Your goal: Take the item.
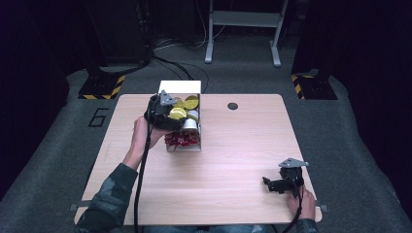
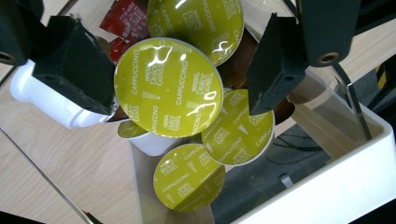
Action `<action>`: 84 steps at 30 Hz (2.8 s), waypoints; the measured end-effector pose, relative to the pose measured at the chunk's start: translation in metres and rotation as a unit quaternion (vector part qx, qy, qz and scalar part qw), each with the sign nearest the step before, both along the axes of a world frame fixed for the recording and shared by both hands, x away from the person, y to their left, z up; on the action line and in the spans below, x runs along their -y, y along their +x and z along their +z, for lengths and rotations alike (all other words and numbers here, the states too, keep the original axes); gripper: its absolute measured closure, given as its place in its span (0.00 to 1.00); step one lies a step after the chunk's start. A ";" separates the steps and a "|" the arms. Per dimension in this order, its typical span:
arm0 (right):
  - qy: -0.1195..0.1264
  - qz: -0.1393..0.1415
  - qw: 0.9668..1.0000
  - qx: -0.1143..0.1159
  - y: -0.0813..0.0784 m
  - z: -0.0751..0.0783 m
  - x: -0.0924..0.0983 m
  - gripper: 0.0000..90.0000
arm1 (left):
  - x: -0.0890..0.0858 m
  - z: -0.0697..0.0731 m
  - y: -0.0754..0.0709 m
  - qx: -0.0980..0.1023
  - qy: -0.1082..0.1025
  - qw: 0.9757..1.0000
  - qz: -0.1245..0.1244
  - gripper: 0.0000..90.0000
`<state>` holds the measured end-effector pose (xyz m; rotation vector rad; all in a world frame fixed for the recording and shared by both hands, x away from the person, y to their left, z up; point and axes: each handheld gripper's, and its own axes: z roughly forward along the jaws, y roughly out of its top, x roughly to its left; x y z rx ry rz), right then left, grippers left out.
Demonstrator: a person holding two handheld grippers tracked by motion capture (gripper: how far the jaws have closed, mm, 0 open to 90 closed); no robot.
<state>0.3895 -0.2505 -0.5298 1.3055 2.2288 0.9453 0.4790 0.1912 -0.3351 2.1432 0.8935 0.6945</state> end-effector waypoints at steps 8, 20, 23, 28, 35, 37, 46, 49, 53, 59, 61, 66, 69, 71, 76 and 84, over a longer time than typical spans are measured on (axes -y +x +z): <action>0.000 0.000 1.000 0.001 0.000 0.000 0.000 0.00 | -0.005 0.007 -0.008 0.006 -0.016 1.000 -0.006 0.18; 0.001 0.000 1.000 0.001 0.000 0.000 0.000 0.00 | -0.028 0.021 -0.029 0.026 -0.047 0.998 -0.014 0.16; 0.001 0.000 1.000 0.001 0.000 0.000 0.000 0.00 | -0.035 0.025 -0.037 0.032 -0.053 0.998 -0.016 0.16; 0.001 0.000 1.000 0.001 0.000 0.000 0.000 0.00 | -0.045 0.028 -0.048 0.041 -0.055 0.998 -0.013 0.16; 0.001 0.000 1.000 0.001 0.000 0.000 0.000 0.00 | -0.061 0.026 -0.061 0.051 -0.060 0.997 -0.001 0.15; 0.001 0.000 1.000 0.001 0.000 0.000 0.000 0.00 | -0.066 0.024 -0.064 0.052 -0.062 0.997 0.003 0.15; 0.001 0.000 1.000 0.001 0.000 0.000 0.000 0.00 | -0.089 0.015 -0.077 0.052 -0.063 0.996 0.022 0.14; 0.001 0.000 1.000 0.001 0.000 0.000 0.000 0.00 | -0.097 0.011 -0.081 0.051 -0.064 0.996 0.030 0.14; 0.001 0.000 1.000 0.001 0.000 0.000 0.000 0.00 | -0.105 0.002 -0.085 0.046 -0.065 0.996 0.039 0.13; 0.000 0.000 1.000 0.000 0.000 0.000 0.000 0.00 | -0.115 -0.013 -0.090 0.035 -0.066 0.996 0.053 0.12; 0.001 0.000 1.000 0.001 0.000 0.000 0.000 0.00 | -0.119 -0.020 -0.092 0.029 -0.070 0.995 0.059 0.12; 0.001 0.000 1.000 0.001 0.000 0.000 0.000 0.00 | -0.128 -0.037 -0.097 0.018 -0.074 0.994 0.074 0.11; 0.001 0.000 1.000 0.001 0.000 0.000 0.000 0.00 | -0.135 -0.046 -0.100 0.011 -0.076 0.994 0.082 0.10; 0.001 0.000 1.000 0.001 0.000 0.000 0.000 0.00 | -0.138 -0.053 -0.102 0.006 -0.075 0.993 0.086 0.10; 0.001 0.000 1.000 0.001 0.000 0.000 0.000 0.00 | -0.143 -0.072 -0.104 -0.009 -0.067 0.993 0.097 0.09; 0.001 0.000 1.000 0.001 0.000 0.000 0.000 0.00 | -0.150 -0.110 -0.106 -0.041 -0.065 0.991 0.114 0.06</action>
